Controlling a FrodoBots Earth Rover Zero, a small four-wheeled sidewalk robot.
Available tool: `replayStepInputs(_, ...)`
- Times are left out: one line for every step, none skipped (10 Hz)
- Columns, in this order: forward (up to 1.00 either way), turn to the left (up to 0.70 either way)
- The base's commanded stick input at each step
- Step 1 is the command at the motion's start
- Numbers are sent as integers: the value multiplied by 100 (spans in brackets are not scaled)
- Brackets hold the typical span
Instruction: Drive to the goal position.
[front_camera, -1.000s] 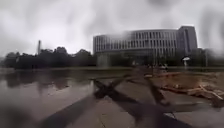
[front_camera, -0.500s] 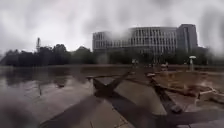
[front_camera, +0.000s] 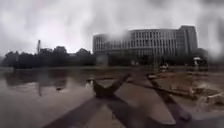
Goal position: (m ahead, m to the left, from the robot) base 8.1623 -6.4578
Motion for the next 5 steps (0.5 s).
replayStepInputs(70,0)
replayStepInputs(70,0)
replayStepInputs(70,0)
replayStepInputs(70,0)
replayStepInputs(70,0)
